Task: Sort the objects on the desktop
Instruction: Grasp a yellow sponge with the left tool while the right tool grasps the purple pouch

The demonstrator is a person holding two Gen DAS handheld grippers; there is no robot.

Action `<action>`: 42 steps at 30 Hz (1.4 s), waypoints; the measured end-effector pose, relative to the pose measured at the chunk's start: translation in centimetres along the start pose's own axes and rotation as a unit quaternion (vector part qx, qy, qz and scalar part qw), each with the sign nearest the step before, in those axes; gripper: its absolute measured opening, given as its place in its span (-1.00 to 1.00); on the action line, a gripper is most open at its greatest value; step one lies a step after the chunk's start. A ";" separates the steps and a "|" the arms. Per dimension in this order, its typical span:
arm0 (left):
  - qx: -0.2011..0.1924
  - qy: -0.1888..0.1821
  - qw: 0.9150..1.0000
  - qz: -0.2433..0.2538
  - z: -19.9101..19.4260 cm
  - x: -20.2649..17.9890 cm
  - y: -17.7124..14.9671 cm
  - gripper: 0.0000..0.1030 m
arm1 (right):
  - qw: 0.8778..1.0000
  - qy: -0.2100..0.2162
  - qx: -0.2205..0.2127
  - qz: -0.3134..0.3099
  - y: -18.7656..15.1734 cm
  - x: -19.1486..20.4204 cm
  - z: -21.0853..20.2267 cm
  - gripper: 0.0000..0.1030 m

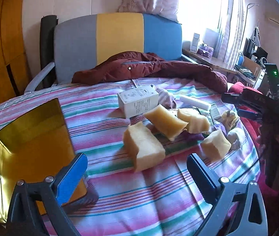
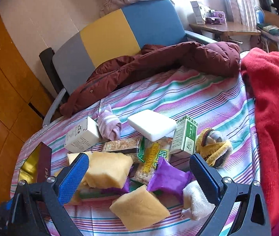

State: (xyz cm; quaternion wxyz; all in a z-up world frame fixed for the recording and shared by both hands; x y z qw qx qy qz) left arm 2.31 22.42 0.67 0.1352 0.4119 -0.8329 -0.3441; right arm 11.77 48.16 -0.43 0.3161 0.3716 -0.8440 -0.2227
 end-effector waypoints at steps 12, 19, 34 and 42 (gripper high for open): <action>0.072 0.008 0.997 -0.013 5.5 -0.1 1.6 0.68 | 1.000 0.017 0.013 -0.017 -0.4 0.7 0.7 1.00; 0.093 -0.007 0.995 -0.038 8.3 0.3 2.4 0.65 | 0.998 0.023 -0.030 0.055 0.5 -2.3 -1.1 1.00; 0.114 0.007 0.994 -0.003 11.6 -0.9 1.6 0.08 | 0.981 -0.019 -0.042 0.187 0.7 -9.0 -2.0 1.00; 0.080 -0.010 0.997 -0.003 8.8 -1.0 1.0 -0.08 | 0.972 -0.062 0.045 0.222 -0.9 -11.3 0.4 0.99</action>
Point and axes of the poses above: each gripper's, at about its wrist camera, not at the fingertips, and z roughly the way its jaws point, x to its left, y to its top, the point moved 2 cm from there along z, roughly the way its jaws point, and after that the axes turned 2 degrees about x, right-handed, at the moved point
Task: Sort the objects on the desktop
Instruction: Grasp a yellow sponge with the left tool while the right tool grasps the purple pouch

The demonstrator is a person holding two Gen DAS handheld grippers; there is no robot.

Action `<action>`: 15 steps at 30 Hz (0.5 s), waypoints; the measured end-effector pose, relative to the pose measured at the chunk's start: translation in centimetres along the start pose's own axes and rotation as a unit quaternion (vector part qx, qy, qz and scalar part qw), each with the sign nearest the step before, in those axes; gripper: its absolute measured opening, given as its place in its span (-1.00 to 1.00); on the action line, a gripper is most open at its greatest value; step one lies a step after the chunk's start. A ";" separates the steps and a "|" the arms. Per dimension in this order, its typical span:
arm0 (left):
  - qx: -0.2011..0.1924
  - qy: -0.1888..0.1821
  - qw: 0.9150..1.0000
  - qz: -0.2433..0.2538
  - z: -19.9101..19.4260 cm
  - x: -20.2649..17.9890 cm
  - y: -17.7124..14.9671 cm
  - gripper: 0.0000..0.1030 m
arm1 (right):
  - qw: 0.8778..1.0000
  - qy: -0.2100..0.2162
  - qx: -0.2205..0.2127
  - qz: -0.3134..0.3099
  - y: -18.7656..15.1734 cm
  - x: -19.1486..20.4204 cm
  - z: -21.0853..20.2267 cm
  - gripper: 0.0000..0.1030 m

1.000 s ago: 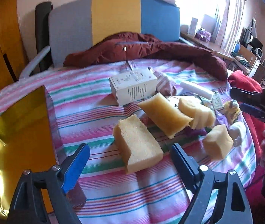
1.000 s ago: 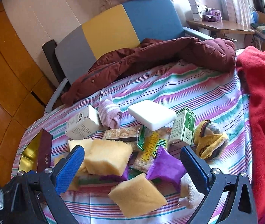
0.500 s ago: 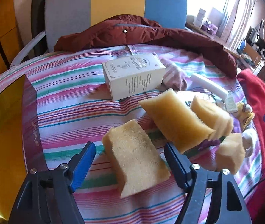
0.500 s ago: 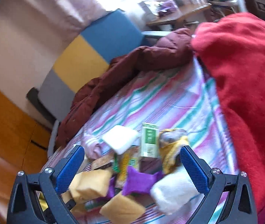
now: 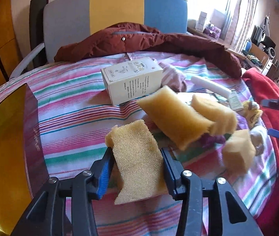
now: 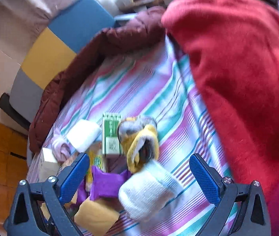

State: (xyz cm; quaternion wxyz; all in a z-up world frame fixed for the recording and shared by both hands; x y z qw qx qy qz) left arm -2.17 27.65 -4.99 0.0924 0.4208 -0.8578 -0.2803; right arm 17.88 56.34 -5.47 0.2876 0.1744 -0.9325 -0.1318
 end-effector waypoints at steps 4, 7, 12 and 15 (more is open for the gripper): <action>-0.008 -0.017 1.000 -0.005 -1.6 -0.1 -0.9 -0.08 | 0.999 -0.009 0.011 -0.035 -0.5 1.1 0.5 0.99; -0.015 -0.028 0.999 -0.010 -3.0 0.1 -1.5 -0.08 | 0.998 -0.004 -0.004 -0.061 -1.0 2.2 0.1 0.98; -0.028 -0.037 0.999 -0.014 -5.1 0.6 -2.5 -0.08 | 0.987 0.059 -0.059 -0.136 -1.6 5.5 -2.2 0.82; -0.032 -0.037 0.999 -0.016 -5.9 0.9 -2.7 -0.08 | 0.979 0.065 -0.015 -0.195 -3.0 7.8 -0.5 0.38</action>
Point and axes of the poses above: each gripper's, at about its wrist camera, not at the fingertips, and z roughly the way its jaws point, x to its left, y to its top, the point moved 2 cm from there along z, roughly the way its jaws point, and after that the axes turned 2 degrees about x, right-handed, at the moved point
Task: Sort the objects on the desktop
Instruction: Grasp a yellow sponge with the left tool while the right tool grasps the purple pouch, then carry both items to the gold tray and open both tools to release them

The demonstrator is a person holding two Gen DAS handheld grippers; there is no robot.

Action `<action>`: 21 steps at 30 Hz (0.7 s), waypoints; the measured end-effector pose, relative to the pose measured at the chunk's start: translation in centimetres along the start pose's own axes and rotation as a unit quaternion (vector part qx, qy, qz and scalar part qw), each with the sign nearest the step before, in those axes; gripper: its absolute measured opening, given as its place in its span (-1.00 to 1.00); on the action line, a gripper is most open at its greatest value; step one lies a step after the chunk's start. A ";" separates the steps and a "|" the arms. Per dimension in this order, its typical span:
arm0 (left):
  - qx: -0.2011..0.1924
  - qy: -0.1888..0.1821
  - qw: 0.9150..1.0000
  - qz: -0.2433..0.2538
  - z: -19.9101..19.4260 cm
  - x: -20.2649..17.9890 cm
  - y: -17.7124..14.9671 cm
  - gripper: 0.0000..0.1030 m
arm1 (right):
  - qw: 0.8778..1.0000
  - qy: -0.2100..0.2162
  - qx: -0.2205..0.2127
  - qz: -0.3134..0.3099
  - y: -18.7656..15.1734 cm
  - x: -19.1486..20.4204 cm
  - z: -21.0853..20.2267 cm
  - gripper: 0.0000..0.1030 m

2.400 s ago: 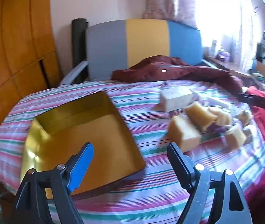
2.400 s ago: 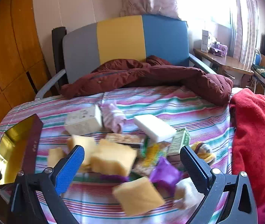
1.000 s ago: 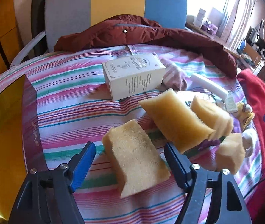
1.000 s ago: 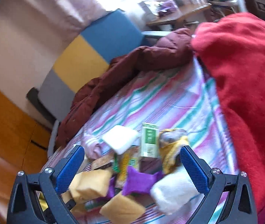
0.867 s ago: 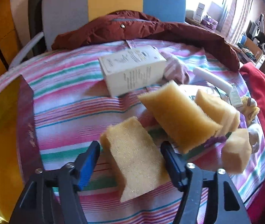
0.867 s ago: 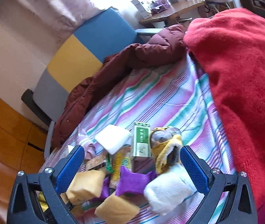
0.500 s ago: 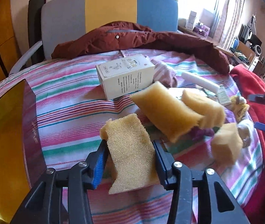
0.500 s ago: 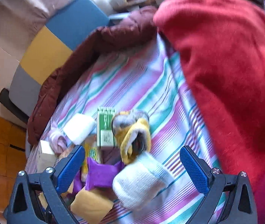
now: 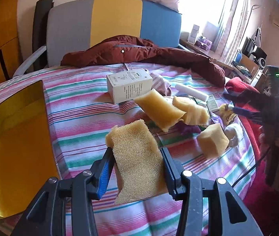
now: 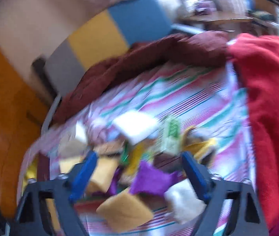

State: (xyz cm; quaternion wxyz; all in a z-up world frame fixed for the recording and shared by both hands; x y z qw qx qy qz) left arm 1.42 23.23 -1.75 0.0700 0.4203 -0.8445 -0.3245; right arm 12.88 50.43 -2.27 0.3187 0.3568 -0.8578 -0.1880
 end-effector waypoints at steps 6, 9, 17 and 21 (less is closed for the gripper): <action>0.001 -0.005 1.000 -0.007 -0.9 0.5 -1.0 -0.08 | 0.993 -0.072 0.096 -0.019 -1.4 -0.4 4.2 0.24; 0.001 -0.007 1.000 -0.006 -1.4 0.5 -1.5 -0.08 | 0.989 -0.084 0.111 -0.057 -1.8 0.6 4.8 0.27; 0.011 -0.010 1.000 -0.011 -1.5 0.9 -2.3 -0.08 | 0.980 -0.111 0.121 -0.110 -2.3 1.2 5.4 0.41; 0.009 -0.010 1.000 -0.013 -1.7 1.0 -2.5 -0.08 | 0.973 -0.134 0.127 -0.138 -2.4 1.4 5.7 0.24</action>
Point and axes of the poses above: each gripper's, at about its wrist camera, not at the fingertips, and z roughly the way its jaws point, x to its left, y to its top, the point moved 2 cm from there along z, roughly the way its jaws point, and after that the axes turned 2 degrees about x, right-handed, at the moved point
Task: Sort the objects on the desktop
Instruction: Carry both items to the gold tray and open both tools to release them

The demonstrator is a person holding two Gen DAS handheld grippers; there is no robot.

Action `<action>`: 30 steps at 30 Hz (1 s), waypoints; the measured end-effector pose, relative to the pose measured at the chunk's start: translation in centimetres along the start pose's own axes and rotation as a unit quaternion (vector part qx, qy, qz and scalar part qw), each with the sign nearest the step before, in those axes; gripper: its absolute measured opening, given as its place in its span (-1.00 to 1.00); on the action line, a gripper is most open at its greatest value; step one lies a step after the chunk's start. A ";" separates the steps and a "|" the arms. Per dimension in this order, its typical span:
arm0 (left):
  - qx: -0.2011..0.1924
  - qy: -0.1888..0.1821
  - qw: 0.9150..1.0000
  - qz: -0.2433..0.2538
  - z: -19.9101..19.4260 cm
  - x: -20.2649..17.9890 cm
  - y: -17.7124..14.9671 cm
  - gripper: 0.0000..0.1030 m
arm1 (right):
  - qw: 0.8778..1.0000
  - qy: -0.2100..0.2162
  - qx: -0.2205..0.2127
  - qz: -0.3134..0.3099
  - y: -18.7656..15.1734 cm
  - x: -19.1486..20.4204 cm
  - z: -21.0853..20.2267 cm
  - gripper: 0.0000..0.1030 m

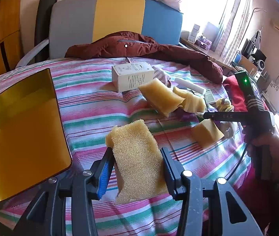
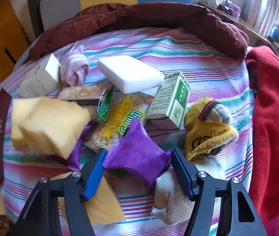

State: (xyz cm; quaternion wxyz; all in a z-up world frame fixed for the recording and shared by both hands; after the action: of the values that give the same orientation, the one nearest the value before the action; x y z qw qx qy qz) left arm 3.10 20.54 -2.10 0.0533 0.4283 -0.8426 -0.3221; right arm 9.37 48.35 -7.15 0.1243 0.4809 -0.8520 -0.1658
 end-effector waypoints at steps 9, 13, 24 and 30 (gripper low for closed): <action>-0.010 0.005 1.000 -0.012 -0.9 1.2 0.0 -0.08 | 1.000 -0.008 -0.027 0.002 -0.4 -0.1 -1.7 0.13; -0.029 0.011 0.999 -0.019 -2.0 1.9 0.3 -0.08 | 0.996 0.027 -0.078 0.023 -0.2 -0.4 -4.0 0.13; -0.067 0.056 0.994 -0.063 -5.6 6.3 1.0 -0.08 | 0.967 0.200 -0.155 -0.009 -0.2 4.8 -8.8 0.14; -0.080 0.117 0.984 -0.106 -7.3 11.4 0.3 -0.07 | 0.944 0.292 -0.135 -0.066 -1.6 13.4 -10.1 0.14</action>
State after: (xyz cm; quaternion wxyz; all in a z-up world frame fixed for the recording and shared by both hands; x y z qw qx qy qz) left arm -1.60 8.44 1.74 0.1505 0.5443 -0.7521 -0.3398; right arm 7.57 34.39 2.20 0.4204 0.5418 -0.7144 -0.1391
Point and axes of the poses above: each gripper's, at about its wrist camera, not at the fingertips, and z roughly the way its jaws point, x to its left, y to its top, the point moved 2 cm from there along z, roughly the way its jaws point, and after that the axes turned 2 degrees about x, right-handed, at the moved point
